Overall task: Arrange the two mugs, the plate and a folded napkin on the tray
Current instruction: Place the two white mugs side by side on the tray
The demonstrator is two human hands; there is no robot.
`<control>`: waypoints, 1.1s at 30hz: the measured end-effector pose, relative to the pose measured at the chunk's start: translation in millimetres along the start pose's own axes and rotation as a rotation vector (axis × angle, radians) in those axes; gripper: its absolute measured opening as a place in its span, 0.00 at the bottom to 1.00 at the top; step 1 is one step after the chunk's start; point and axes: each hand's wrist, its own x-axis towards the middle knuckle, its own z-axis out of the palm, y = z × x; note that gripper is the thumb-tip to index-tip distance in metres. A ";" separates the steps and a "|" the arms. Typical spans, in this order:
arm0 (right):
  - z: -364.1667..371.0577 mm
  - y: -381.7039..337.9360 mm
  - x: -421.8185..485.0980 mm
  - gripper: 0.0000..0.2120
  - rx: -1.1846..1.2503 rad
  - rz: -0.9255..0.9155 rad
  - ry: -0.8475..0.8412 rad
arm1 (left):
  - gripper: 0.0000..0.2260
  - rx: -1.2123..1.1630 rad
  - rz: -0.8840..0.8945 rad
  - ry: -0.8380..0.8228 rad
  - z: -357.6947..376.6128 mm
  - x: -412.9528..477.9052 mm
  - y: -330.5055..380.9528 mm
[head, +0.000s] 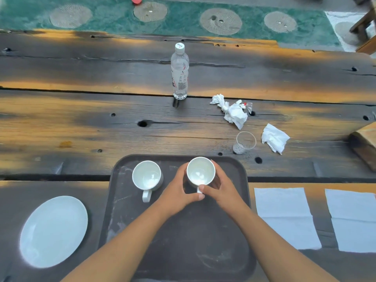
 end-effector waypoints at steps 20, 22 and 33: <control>-9.9 13.8 -5.1 0.41 -0.101 0.087 -0.044 | 0.40 -0.052 -0.055 0.025 21.5 -1.6 -16.4; -11.2 12.6 -3.0 0.41 -0.103 0.092 -0.052 | 0.40 -0.051 -0.057 0.028 21.5 0.7 -16.3; -15.4 7.7 4.4 0.41 -0.118 0.100 -0.093 | 0.40 -0.053 -0.064 0.041 21.9 4.8 -13.3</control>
